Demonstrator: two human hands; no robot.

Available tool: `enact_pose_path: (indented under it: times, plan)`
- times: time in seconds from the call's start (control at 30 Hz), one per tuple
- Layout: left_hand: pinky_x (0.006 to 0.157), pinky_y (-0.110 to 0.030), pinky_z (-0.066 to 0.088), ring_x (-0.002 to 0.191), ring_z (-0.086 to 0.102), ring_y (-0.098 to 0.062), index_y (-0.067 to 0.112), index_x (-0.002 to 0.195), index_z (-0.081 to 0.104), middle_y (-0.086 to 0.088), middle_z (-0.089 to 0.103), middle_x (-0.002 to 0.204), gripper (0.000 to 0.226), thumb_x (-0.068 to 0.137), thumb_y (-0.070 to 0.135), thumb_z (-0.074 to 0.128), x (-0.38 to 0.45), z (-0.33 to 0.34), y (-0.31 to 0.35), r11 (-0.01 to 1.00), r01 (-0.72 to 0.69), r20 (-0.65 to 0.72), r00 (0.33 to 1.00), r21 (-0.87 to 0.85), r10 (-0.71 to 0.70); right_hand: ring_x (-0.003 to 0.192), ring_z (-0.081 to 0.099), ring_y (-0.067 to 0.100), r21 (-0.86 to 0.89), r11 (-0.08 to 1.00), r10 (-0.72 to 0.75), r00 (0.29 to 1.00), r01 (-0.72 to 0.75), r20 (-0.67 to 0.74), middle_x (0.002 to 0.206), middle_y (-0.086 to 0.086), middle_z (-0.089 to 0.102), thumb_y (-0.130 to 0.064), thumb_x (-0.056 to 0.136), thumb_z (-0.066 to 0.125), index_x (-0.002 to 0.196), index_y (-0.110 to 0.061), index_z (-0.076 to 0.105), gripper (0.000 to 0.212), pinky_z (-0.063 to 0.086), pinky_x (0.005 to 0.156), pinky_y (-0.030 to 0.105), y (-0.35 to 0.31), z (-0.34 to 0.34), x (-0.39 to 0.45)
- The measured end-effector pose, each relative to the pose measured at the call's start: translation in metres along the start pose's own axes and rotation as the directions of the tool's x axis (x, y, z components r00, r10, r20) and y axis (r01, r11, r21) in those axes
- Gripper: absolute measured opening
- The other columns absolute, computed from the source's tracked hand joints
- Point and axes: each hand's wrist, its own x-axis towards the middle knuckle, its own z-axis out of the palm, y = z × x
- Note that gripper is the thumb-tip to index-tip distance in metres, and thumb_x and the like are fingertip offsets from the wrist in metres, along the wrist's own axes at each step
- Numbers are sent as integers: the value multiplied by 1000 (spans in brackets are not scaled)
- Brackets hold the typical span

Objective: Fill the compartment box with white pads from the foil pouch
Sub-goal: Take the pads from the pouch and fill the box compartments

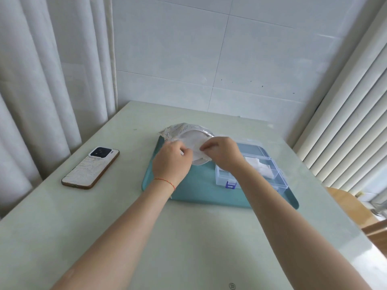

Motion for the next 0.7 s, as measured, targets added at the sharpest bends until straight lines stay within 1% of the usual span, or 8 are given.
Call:
enact_pose_path:
  times: [0.07, 0.13, 0.2, 0.33, 0.43, 0.57, 0.63, 0.7]
  plan:
    - [58, -32, 49, 61, 53, -23, 10, 74, 64, -13, 62, 74, 32, 79, 37, 49, -1, 2, 8, 963, 138, 184, 978, -230, -96, 54, 48, 7, 185, 981, 50, 999, -50, 5, 66, -10, 60, -9, 86, 61, 83, -21, 74, 18, 39, 51, 20, 3, -9, -14]
    - [52, -26, 45, 55, 61, -18, 10, 78, 66, -8, 67, 73, 34, 81, 41, 53, -4, 3, 18, 813, 345, 368, 913, -469, -175, 44, 36, 10, 317, 944, 79, 995, -95, 63, 59, -7, 52, -8, 87, 62, 83, -20, 72, 16, 31, 45, 20, 9, -15, -26]
    - [53, -24, 44, 60, 65, -15, 16, 83, 65, -1, 67, 75, 25, 91, 38, 58, -7, 7, 25, 655, 467, 489, 856, -594, -166, 46, 33, 15, 397, 911, 67, 991, -108, 117, 65, -1, 51, -7, 88, 62, 85, -18, 69, 13, 29, 46, 22, 17, -17, -35]
    - [56, -24, 44, 60, 63, -11, 19, 82, 68, 2, 65, 71, 16, 95, 26, 60, -11, 17, 28, 609, 454, 487, 864, -650, -123, 41, 36, 13, 463, 877, 66, 985, -133, 159, 68, 6, 51, -8, 93, 58, 102, -13, 56, 11, 28, 43, 21, 26, -16, -45]
    - [51, -21, 41, 53, 59, -9, 17, 81, 68, 0, 63, 70, 13, 93, 20, 63, -14, 23, 25, 605, 458, 467, 870, -652, -155, 38, 37, 13, 505, 845, 148, 985, -175, 93, 59, -2, 53, -10, 95, 54, 111, -14, 51, 17, 30, 42, 22, 31, -17, -48]
    - [48, -21, 38, 52, 50, -11, 16, 78, 66, 4, 58, 61, 16, 93, 19, 63, -18, 26, 19, 549, 477, 471, 867, -687, -163, 34, 38, 12, 481, 859, 168, 984, -176, 60, 50, -8, 55, -10, 94, 54, 89, -7, 59, 8, 30, 41, 20, 36, -17, -54]
    - [50, -21, 38, 61, 52, -14, 17, 85, 68, 2, 61, 70, 14, 95, 22, 60, -20, 25, 19, 507, 505, 510, 848, -699, -141, 35, 41, 12, 488, 855, 156, 985, -174, 79, 58, -3, 62, -10, 92, 57, 84, -8, 61, 10, 32, 41, 18, 35, -14, -59]
    - [53, -21, 40, 71, 58, -14, 18, 95, 71, 0, 67, 87, 17, 96, 27, 56, -23, 24, 20, 455, 541, 566, 819, -707, -94, 36, 43, 13, 512, 842, 147, 985, -171, 86, 53, 0, 59, -12, 91, 60, 86, -6, 64, 8, 32, 41, 18, 32, -10, -63]
